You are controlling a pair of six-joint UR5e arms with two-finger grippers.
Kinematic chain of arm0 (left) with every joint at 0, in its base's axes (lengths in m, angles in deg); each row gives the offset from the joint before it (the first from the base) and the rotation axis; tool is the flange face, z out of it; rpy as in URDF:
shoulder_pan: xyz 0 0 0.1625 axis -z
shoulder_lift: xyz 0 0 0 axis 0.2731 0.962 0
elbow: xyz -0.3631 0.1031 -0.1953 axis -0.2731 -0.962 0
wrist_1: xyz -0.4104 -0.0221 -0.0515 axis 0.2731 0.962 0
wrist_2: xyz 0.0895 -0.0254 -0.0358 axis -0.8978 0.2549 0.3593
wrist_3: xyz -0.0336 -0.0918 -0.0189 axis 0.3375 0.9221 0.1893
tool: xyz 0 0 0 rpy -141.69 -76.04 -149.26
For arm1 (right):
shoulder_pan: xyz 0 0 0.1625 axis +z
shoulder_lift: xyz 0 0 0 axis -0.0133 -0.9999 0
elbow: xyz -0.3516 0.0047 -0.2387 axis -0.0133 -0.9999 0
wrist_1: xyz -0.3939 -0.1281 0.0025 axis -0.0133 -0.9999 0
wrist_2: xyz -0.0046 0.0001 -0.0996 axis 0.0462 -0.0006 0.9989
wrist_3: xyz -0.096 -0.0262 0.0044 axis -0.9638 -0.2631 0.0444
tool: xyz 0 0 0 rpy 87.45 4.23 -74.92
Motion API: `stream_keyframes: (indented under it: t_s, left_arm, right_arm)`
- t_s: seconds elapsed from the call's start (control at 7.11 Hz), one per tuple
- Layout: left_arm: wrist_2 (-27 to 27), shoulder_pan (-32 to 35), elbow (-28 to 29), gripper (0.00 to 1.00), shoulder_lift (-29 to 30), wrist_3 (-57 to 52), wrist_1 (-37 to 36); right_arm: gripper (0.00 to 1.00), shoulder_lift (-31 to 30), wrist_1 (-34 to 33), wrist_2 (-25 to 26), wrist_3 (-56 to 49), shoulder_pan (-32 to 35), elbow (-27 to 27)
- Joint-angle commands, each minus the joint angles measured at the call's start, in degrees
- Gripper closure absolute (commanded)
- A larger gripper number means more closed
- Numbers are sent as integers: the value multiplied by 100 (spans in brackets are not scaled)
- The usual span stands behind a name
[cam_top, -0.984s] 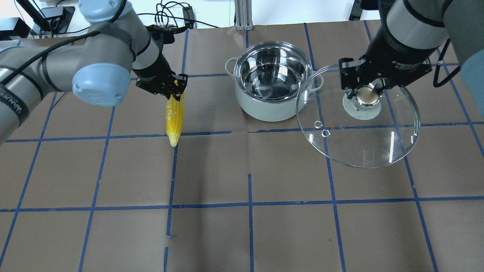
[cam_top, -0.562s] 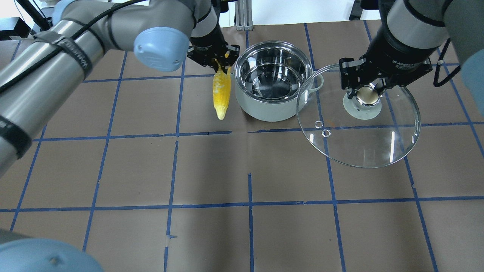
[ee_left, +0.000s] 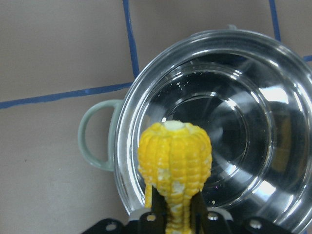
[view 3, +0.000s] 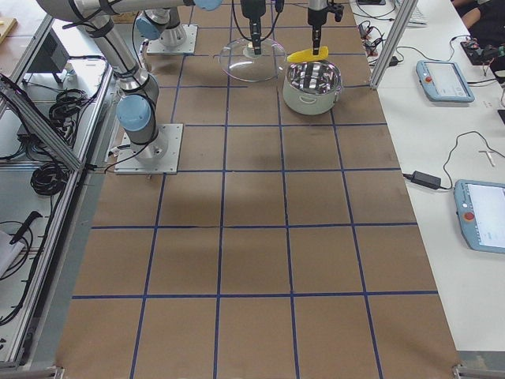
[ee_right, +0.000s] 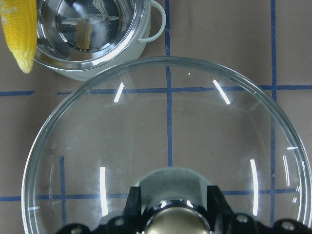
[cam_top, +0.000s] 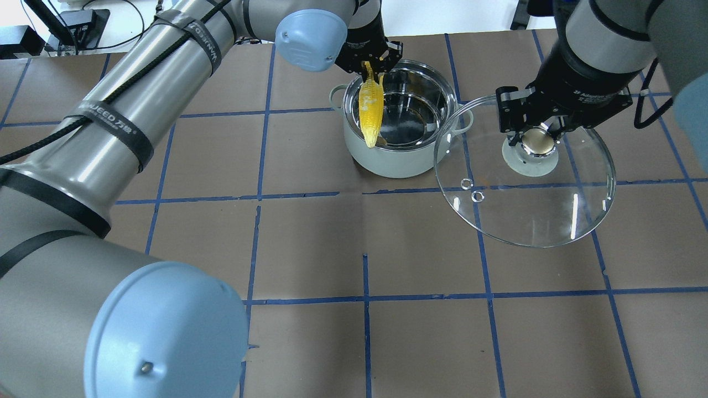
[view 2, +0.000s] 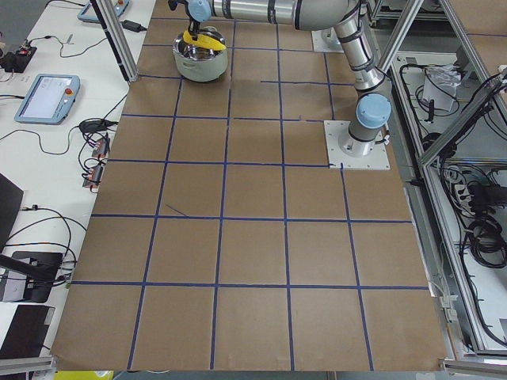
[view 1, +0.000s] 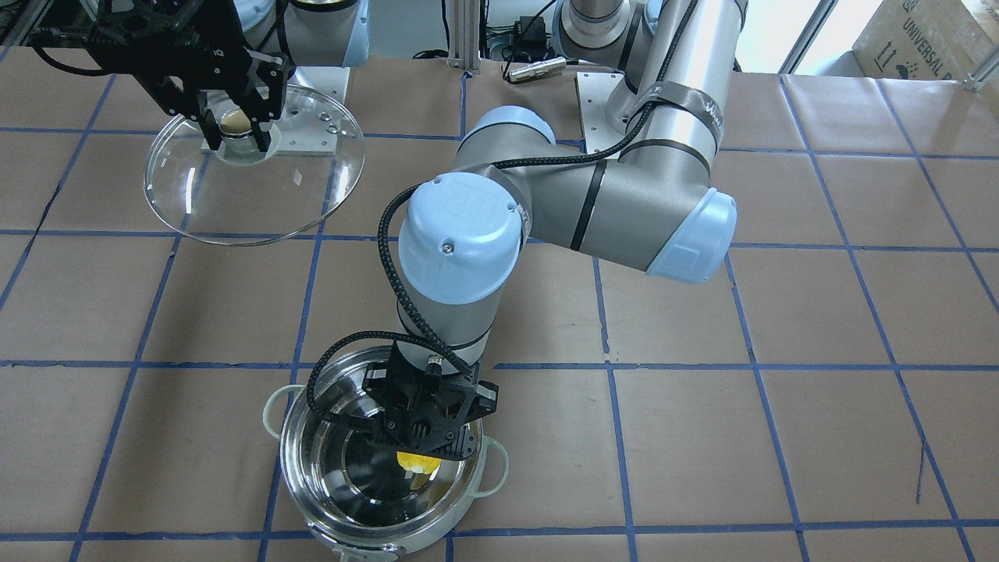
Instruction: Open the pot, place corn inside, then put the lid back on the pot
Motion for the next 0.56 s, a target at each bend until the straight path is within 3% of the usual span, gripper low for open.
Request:
stream_keyframes:
  t_s: [0.0, 0.14, 0.42]
  left_arm:
    - [-61, 130, 112, 45, 305, 58, -28]
    - [-210, 52, 215, 0, 411, 14, -62]
    - [-211, -54, 488, 0, 342, -21, 68]
  right_arm:
    - [86, 8, 0, 0, -7, 0, -5]
    - [86, 8, -8, 0, -7, 0, -5]
    - [86, 17, -9, 0, -7, 0, -5]
